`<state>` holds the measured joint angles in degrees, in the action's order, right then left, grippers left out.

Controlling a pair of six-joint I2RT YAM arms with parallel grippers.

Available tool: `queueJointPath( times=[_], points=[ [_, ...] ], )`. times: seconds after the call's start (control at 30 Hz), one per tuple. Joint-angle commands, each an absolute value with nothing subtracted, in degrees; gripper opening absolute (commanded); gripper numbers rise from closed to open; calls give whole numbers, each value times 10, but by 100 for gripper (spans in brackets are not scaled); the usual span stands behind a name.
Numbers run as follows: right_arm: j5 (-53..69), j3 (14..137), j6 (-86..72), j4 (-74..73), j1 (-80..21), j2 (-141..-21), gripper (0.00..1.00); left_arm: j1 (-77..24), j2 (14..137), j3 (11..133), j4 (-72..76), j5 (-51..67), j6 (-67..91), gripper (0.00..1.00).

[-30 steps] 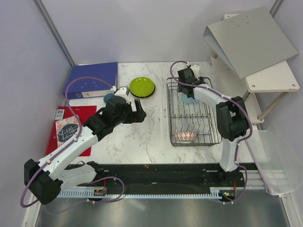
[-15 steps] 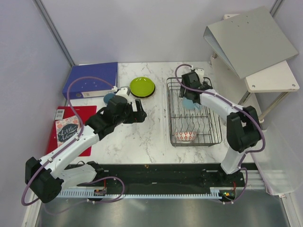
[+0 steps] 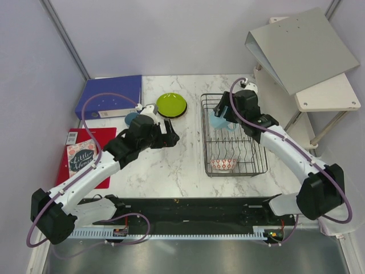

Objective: Unload the mixed dishes from the dish rack
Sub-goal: Pick up the cup from the dish rack.

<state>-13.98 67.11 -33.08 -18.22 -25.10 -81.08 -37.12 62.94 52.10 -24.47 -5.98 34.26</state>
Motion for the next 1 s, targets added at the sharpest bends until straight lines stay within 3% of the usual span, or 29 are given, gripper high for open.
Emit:
queueJointPath(
  times=[0.0,0.23,0.37,0.47,0.67,0.97],
  points=[
    [20,608,-417,5,-236,-721,0,-371,588,497,-134,22,384,99],
    [184,421,-620,312,-173,-649,0,-359,535,393,157,160,484,99],
    [236,325,-776,612,-144,-673,0,-354,569,355,303,224,542,99],
    [250,290,-872,738,-143,-708,0,-354,612,338,418,257,590,99],
    [271,272,-902,812,-146,-731,0,-356,682,375,461,286,603,99],
    [304,273,-884,786,-152,-707,0,-356,712,453,404,280,542,96]
  ],
)
